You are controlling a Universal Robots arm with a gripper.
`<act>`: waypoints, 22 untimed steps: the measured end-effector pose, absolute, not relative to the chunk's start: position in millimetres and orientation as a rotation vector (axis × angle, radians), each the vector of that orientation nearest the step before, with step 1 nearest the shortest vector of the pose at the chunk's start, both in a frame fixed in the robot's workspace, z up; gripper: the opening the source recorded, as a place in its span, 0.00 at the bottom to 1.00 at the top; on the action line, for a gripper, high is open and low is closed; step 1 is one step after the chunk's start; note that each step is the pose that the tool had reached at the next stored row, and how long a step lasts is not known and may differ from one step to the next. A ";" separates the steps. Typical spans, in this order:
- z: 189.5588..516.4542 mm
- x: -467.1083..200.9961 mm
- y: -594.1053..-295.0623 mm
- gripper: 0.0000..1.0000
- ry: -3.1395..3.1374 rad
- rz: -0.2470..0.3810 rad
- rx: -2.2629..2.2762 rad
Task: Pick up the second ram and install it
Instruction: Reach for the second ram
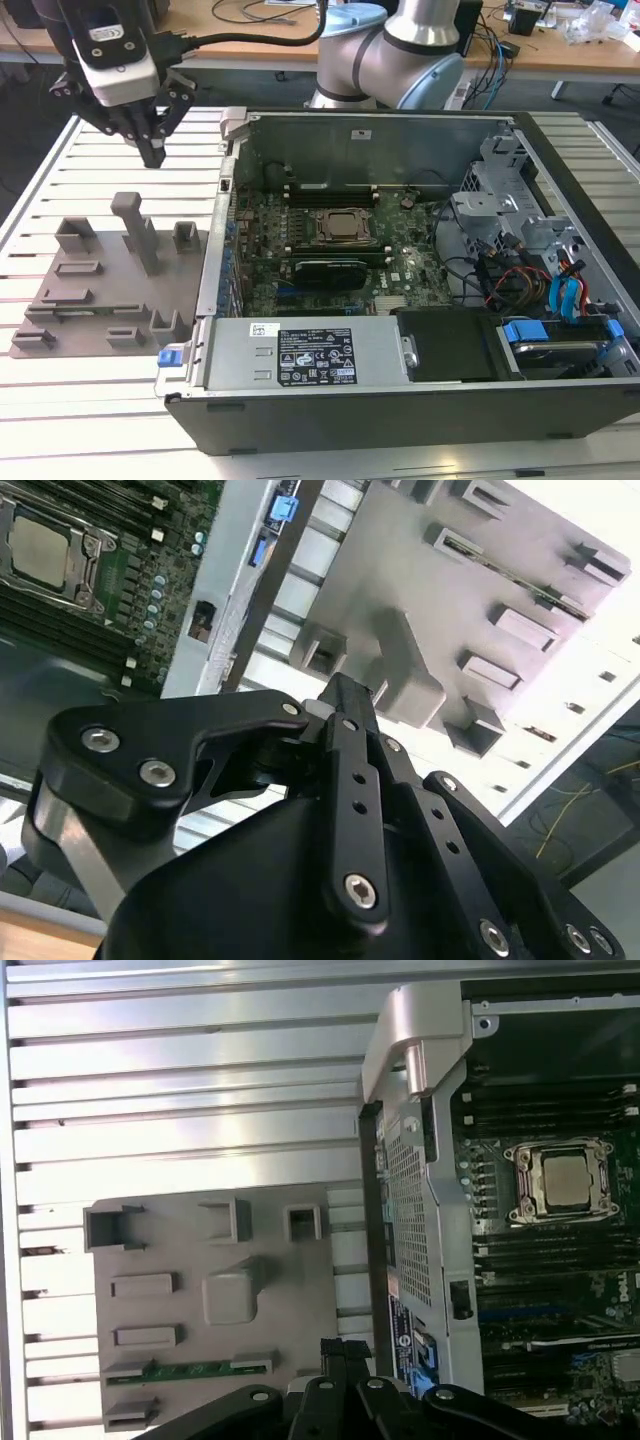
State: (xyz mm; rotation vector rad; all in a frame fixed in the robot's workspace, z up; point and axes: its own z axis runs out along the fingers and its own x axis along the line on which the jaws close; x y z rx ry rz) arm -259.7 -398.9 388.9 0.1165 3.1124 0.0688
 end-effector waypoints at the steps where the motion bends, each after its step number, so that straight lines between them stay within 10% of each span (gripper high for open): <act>1: 388.9 -263.0 -398.9 0.11 3.112 0.069 0.116; 22: 382.7 -347.5 -445.7 0.11 3.112 0.066 0.115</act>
